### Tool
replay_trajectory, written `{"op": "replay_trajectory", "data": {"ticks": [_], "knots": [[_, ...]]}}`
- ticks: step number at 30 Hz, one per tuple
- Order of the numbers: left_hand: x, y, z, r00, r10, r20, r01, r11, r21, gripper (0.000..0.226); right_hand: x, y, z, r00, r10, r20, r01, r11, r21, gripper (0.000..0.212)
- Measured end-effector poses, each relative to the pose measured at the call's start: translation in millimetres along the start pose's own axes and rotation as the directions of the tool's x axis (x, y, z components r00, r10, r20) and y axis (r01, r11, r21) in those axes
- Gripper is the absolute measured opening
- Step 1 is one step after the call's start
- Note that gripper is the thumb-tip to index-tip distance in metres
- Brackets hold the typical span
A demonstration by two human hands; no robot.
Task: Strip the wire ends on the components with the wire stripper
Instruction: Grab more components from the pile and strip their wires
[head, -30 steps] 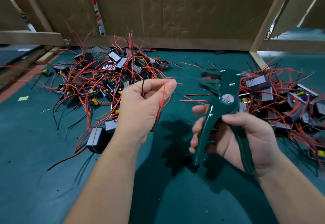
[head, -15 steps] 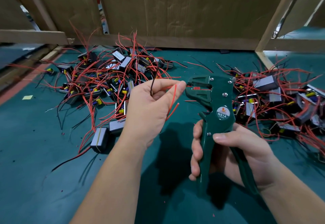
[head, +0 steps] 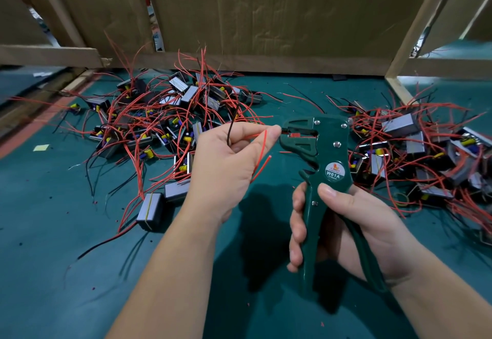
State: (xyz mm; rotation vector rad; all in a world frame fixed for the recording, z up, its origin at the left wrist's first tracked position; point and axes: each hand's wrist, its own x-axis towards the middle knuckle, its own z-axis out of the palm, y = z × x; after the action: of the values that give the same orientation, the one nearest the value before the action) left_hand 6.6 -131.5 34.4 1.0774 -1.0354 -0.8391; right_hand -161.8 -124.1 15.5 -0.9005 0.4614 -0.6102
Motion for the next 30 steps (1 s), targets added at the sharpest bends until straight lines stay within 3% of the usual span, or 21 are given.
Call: {"op": "replay_trajectory", "data": {"ticks": [6, 9, 11, 13, 15, 18, 24, 30], "knots": [[0.7, 1.5, 0.6, 0.999, 0.002, 0.036, -0.004, 0.999, 0.049, 0.006, 0.5, 1.3, 5.2, 0.995, -0.001, -0.095, 0.001, 1.000, 0.005, 0.049], [5.0, 5.7, 0.8, 0.989, -0.094, 0.115, 0.111, 0.981, -0.157, 0.044, 3.5, 2.4, 10.1, 0.971, -0.046, -0.233, 0.052, 0.998, 0.023, 0.046], [3.6, 2.1, 1.1, 0.974, -0.089, 0.210, 0.097, 0.995, -0.028, 0.050, 5.8, 1.0, 9.3, 0.964, -0.061, -0.259, 0.072, 0.997, 0.035, 0.041], [-1.2, -1.8, 0.6, 0.968, -0.023, 0.251, -0.015, 0.989, 0.147, 0.040, 5.3, -2.5, 5.5, 0.979, -0.036, -0.199, 0.054, 0.995, 0.087, 0.040], [-2.3, -3.0, -1.8, 0.964, 0.035, 0.262, -0.089, 0.976, 0.199, 0.034, 2.5, -7.9, -0.4, 0.992, -0.056, -0.109, 0.072, 0.986, 0.148, 0.041], [0.2, -0.8, -5.3, 0.967, 0.064, 0.247, -0.121, 0.967, 0.223, 0.031, -2.9, -14.6, -7.4, 0.998, -0.069, -0.006, 0.069, 0.983, 0.172, 0.050], [-0.4, -1.1, -5.6, 0.987, 0.133, 0.094, -0.146, 0.978, 0.151, 0.008, -7.4, -13.8, -10.9, 0.986, 0.018, 0.167, -0.035, 0.994, 0.100, 0.044], [2.5, 1.4, -11.1, 0.982, 0.165, 0.093, -0.181, 0.964, 0.196, 0.013, -6.4, -10.9, -10.6, 0.972, 0.019, 0.235, -0.043, 0.994, 0.097, 0.039]]}}
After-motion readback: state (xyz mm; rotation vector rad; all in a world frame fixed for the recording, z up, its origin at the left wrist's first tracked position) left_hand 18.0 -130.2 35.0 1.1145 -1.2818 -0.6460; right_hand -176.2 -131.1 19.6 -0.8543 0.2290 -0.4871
